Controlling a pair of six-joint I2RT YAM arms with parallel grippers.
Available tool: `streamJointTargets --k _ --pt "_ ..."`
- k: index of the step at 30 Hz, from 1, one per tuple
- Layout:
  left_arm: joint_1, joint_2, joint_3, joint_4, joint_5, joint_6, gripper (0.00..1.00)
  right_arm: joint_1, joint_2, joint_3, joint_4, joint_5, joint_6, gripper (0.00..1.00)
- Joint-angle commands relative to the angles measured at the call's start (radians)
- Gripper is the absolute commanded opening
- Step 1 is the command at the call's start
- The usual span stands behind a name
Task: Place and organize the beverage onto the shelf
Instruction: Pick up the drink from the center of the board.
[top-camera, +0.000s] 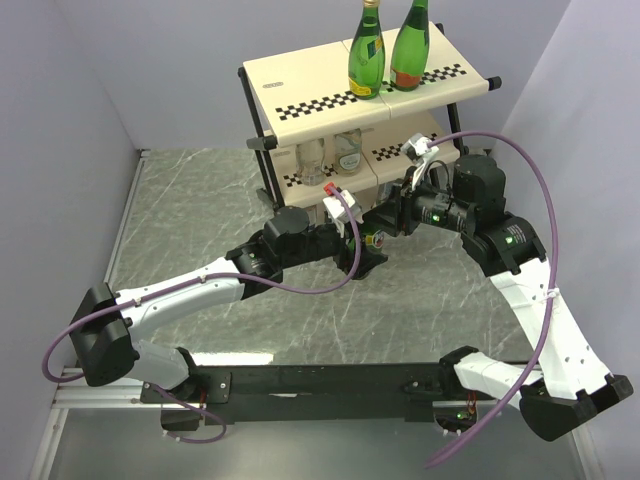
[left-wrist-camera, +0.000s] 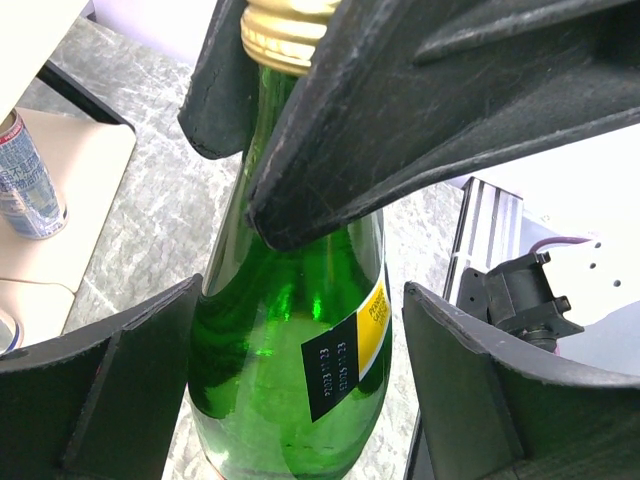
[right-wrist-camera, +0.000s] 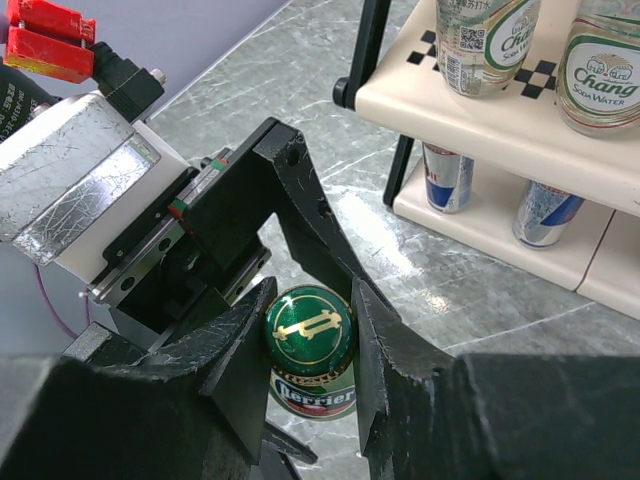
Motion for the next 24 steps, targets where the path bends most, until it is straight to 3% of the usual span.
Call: streamJointTargets --k 1,21,24 --pt "-0.007 0.003 0.04 0.002 0.014 0.015 0.84 -0.013 -0.043 0.038 0.168 -0.02 0.023 0.0" --pt "-0.007 0.027 0.062 -0.018 0.017 0.013 0.81 -0.021 -0.057 0.021 0.184 -0.023 0.035 0.0" --pt "-0.007 0.029 0.074 -0.021 0.031 0.013 0.74 -0.024 -0.057 0.018 0.185 -0.023 0.037 0.0"
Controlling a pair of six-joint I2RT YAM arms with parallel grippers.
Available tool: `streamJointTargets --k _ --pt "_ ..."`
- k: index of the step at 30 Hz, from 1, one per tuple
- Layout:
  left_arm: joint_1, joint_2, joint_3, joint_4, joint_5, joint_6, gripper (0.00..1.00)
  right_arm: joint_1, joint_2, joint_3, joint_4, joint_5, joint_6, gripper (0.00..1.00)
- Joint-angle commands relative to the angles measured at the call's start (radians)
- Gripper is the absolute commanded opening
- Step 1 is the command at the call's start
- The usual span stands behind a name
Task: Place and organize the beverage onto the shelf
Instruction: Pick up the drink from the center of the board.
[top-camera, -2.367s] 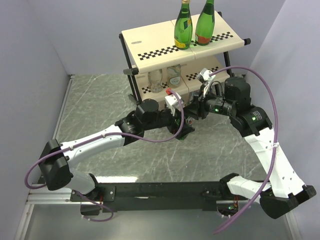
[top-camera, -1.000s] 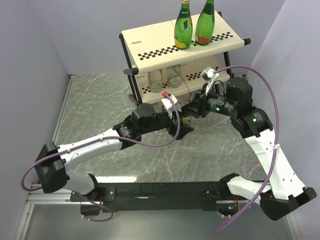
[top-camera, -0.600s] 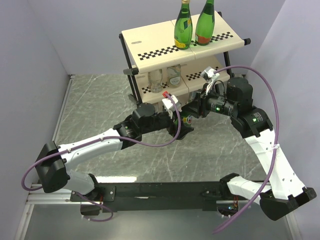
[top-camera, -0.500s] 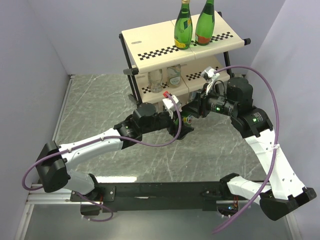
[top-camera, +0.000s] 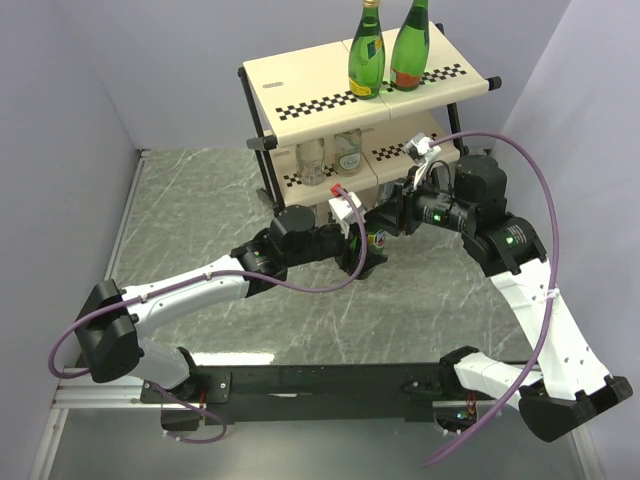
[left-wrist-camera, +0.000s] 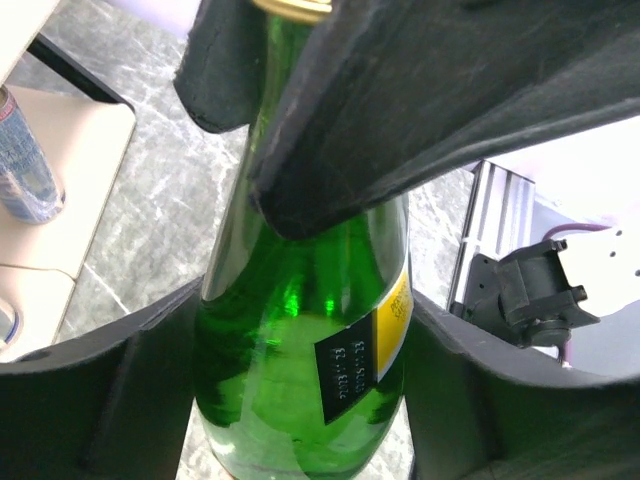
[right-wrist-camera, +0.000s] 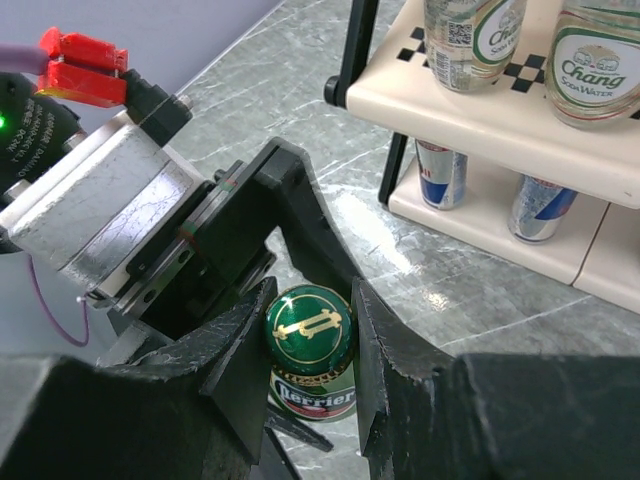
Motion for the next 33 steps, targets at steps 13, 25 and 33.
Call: streamJointTargets --k 13,25,33 --pt "-0.007 -0.053 0.027 0.027 -0.004 -0.02 0.01 -0.012 -0.077 -0.008 0.203 -0.013 0.027 0.56" --pt "-0.007 -0.122 -0.038 0.046 -0.046 -0.029 0.01 -0.022 -0.12 0.009 0.175 0.036 -0.02 0.83" --pt "-0.007 -0.204 -0.015 -0.069 -0.082 0.02 0.01 -0.189 -0.218 -0.098 0.203 0.049 -0.042 0.88"
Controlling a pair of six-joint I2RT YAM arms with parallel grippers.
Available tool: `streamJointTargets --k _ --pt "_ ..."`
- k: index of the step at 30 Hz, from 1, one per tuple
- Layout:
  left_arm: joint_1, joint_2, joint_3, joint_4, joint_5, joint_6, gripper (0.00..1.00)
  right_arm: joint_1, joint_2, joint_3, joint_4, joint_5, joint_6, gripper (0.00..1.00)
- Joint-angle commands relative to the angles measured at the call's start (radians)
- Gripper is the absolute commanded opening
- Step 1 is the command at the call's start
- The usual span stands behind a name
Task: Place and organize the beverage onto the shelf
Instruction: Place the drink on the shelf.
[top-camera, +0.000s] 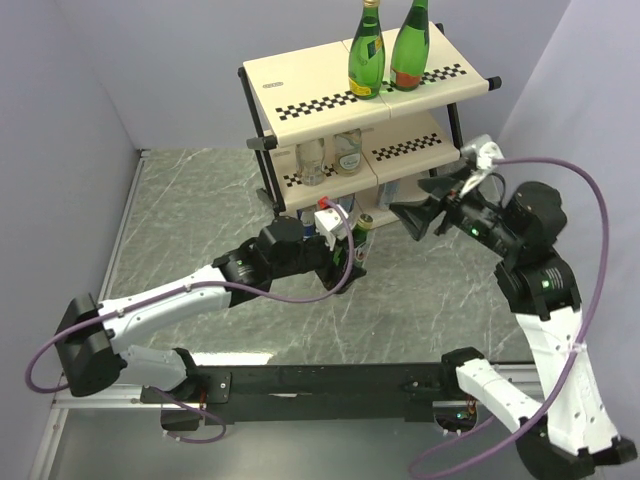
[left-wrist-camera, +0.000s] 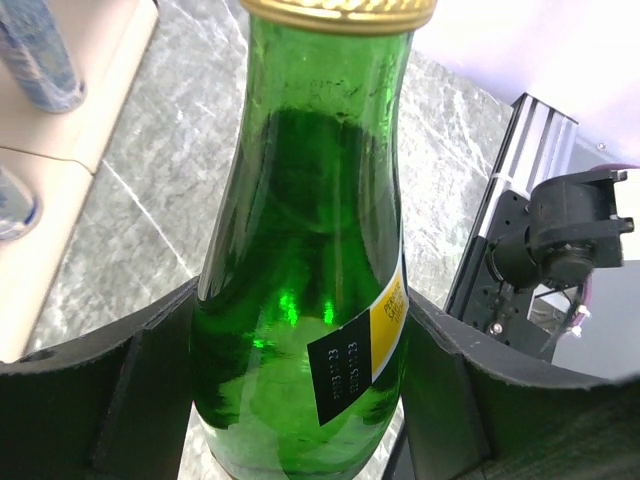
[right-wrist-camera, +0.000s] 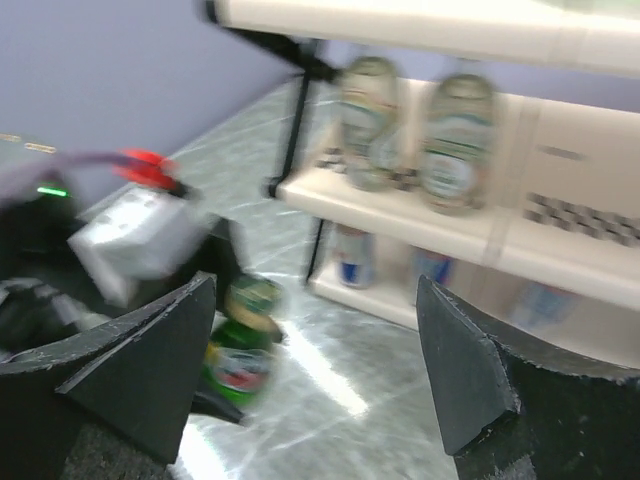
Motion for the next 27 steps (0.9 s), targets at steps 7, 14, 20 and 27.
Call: streamJointTargets --k 7,14,20,27 --pt "-0.002 -0.136 0.203 -0.066 -0.087 0.077 0.01 -0.255 -0.081 -0.263 0.141 -0.107 -0.032 0.86" --pt "0.018 -0.081 0.423 -0.158 -0.14 0.12 0.01 -0.264 -0.105 -0.375 0.138 -0.245 -0.127 0.86" --pt "0.074 0.01 0.629 -0.18 -0.113 0.101 0.01 -0.267 -0.075 -0.4 0.149 -0.28 -0.127 0.85" --pt "0.142 0.119 0.864 -0.195 -0.136 0.101 0.01 -0.267 -0.064 -0.411 0.152 -0.305 -0.129 0.84"
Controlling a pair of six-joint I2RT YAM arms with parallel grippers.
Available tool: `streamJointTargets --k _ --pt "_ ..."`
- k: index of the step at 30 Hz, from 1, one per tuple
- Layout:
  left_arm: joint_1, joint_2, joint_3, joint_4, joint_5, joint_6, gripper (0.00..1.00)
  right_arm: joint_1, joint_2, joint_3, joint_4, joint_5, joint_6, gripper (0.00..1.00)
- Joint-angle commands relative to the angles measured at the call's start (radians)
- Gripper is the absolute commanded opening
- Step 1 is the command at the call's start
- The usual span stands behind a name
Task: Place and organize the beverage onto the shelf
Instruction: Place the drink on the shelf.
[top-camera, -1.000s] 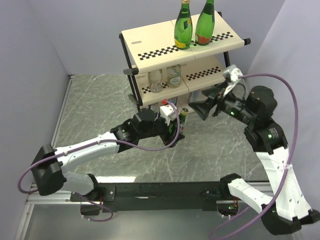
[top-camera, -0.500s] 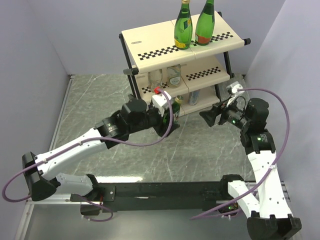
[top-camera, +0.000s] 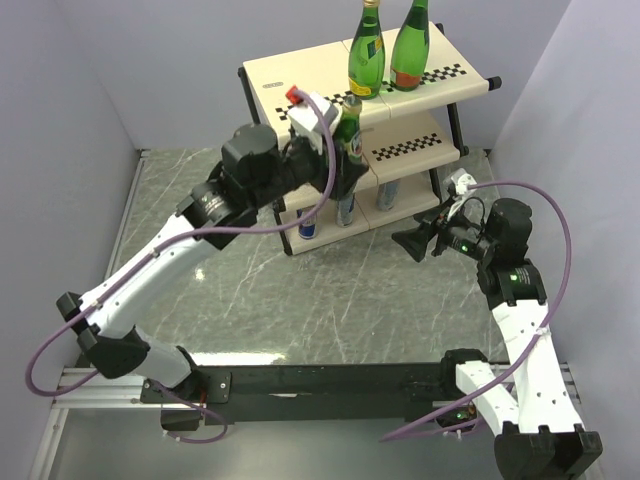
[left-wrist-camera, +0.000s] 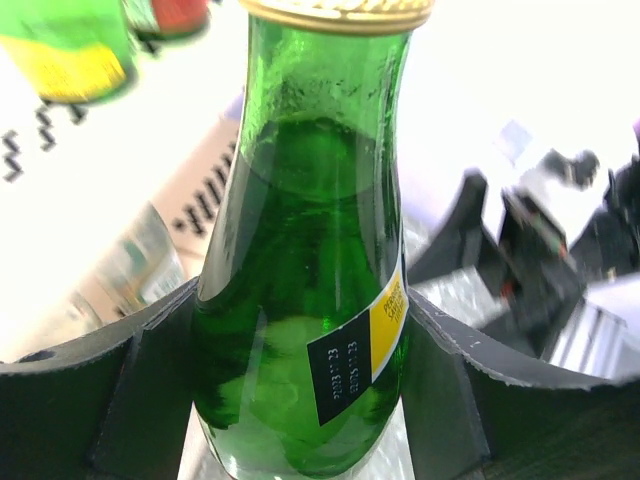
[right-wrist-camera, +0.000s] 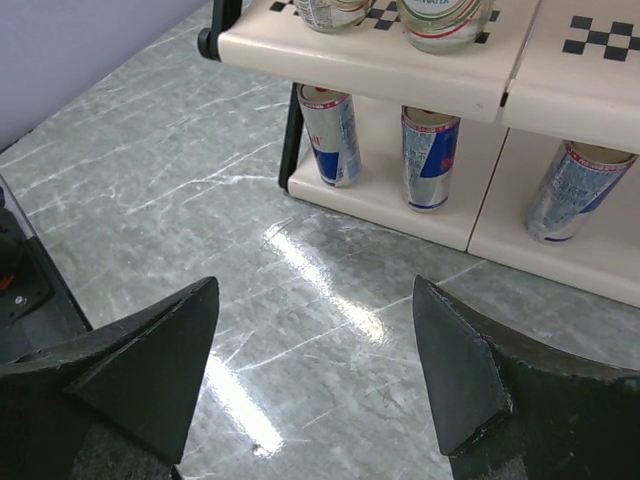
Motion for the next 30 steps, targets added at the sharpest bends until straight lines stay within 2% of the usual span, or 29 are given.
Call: streamJointTargets --k 1,7,13,30 --pt "0.033 0.025 0.193 0.14 -0.015 0.009 0.01 -0.008 -0.004 -0.009 0.04 -0.032 -0.012 0.84" --pt "0.112 0.114 0.376 0.131 -0.02 0.005 0.01 -0.008 -0.01 -0.011 0.044 -0.047 -0.007 0.84" --pt "0.143 0.177 0.488 0.123 -0.05 0.025 0.01 -0.007 -0.018 -0.02 0.053 -0.075 0.005 0.83" --pt "0.278 0.289 0.583 0.151 -0.061 -0.033 0.01 -0.007 -0.009 -0.028 0.06 -0.108 0.019 0.83"
